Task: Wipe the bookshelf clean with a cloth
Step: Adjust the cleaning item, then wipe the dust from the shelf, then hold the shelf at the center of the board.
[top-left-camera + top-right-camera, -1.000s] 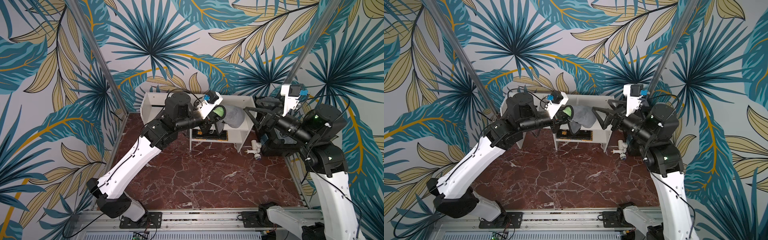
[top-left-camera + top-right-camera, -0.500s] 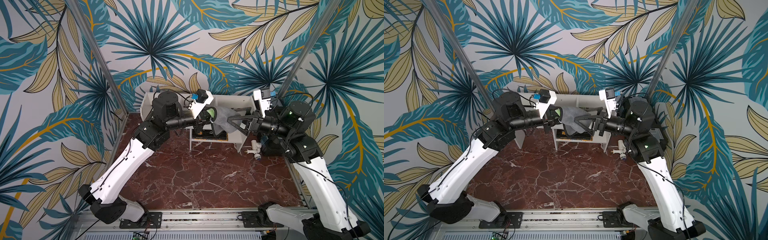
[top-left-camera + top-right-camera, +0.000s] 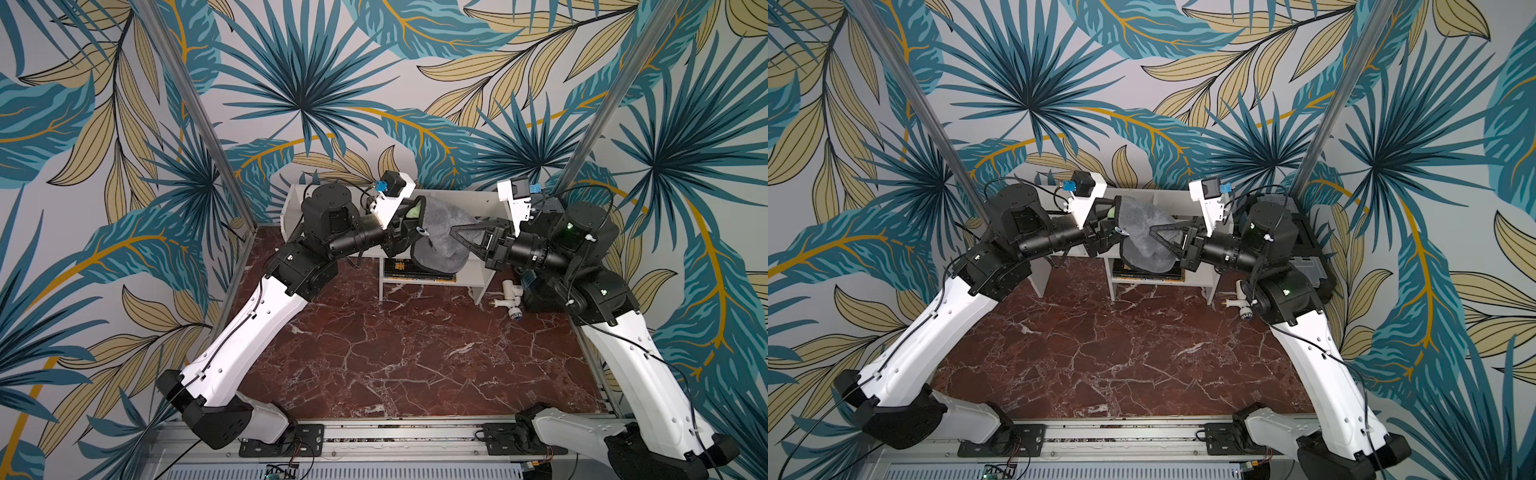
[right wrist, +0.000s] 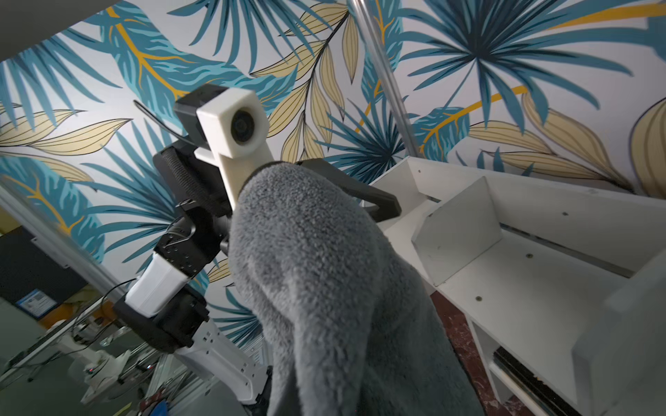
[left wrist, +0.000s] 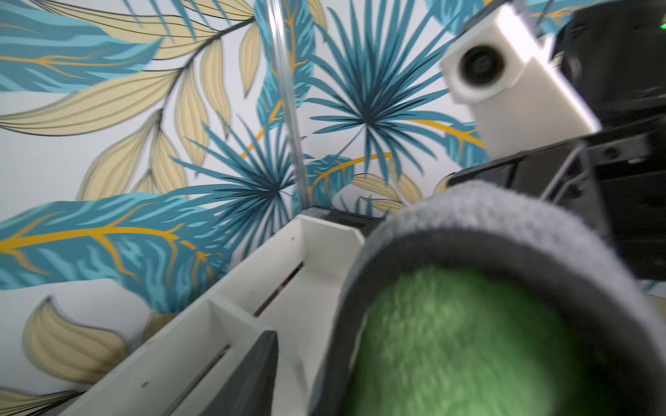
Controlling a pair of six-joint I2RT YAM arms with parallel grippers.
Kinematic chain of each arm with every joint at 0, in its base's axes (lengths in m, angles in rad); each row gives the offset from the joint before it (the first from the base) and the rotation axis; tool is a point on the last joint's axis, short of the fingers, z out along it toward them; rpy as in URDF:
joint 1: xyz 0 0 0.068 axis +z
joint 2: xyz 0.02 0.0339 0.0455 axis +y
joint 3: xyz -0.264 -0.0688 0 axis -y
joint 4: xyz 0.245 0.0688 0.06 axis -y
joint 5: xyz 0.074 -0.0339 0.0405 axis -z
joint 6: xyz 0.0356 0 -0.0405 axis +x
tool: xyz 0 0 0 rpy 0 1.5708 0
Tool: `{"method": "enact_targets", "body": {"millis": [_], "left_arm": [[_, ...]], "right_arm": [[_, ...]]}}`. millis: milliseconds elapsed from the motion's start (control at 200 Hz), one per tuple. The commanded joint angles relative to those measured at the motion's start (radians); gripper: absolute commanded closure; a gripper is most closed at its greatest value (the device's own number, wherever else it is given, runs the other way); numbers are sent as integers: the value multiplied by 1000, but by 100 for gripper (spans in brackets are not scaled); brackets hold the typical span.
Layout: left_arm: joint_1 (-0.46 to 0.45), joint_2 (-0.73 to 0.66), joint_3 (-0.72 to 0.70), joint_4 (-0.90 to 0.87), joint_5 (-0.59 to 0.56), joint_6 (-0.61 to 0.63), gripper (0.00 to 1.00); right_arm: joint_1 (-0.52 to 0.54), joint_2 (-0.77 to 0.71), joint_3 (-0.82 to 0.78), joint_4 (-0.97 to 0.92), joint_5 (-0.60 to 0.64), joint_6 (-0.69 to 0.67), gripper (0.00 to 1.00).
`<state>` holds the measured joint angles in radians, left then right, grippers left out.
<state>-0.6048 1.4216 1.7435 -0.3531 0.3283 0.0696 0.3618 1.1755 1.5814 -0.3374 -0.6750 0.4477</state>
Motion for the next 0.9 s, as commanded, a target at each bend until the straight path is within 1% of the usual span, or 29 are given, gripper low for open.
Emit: {"method": "enact_targets", "body": {"millis": [0, 40, 70, 155, 215, 295, 371, 401, 426, 511, 526, 621, 696, 726, 831, 896], "left_arm": [[90, -69, -21, 38, -357, -73, 29], [140, -84, -21, 21, -455, -106, 23], [182, -94, -22, 4, -505, -130, 19], [313, -112, -38, -42, -564, -162, 14], [393, -122, -69, -53, -580, -182, 11], [489, -127, -136, -23, -556, -225, 8], [558, -106, -191, 4, -518, -259, 7], [578, -93, -211, 17, -501, -263, 2], [586, -82, -228, 27, -495, -262, 0], [593, -48, -294, 66, -471, -237, 0], [593, -45, -308, 103, -463, -232, 0], [593, -34, -399, 191, -462, -235, 0], [594, -30, -441, 241, -442, -252, 4], [593, -25, -450, 256, -398, -257, 6], [594, 5, -448, 277, -335, -266, 23], [590, 22, -432, 257, -336, -264, 31]], "right_arm": [[0, 9, 52, -96, 259, -65, 100], [-1, 17, 65, -124, 341, -74, 100], [-3, 24, 73, -151, 399, -84, 100], [-7, 57, 102, -225, 602, -92, 100], [-13, 104, 128, -287, 684, -99, 100], [-18, 189, 168, -347, 719, -99, 100], [-20, 255, 182, -353, 743, -91, 100], [-19, 285, 188, -351, 754, -92, 100], [-19, 301, 193, -345, 759, -92, 100], [-18, 354, 205, -338, 767, -96, 100], [-19, 361, 207, -338, 767, -99, 100], [-17, 396, 201, -361, 775, -103, 100], [-18, 382, 155, -377, 834, -107, 100], [-17, 369, 127, -383, 875, -112, 100], [-21, 362, 100, -450, 1014, -152, 100], [-21, 370, 119, -484, 1092, -185, 100]]}}
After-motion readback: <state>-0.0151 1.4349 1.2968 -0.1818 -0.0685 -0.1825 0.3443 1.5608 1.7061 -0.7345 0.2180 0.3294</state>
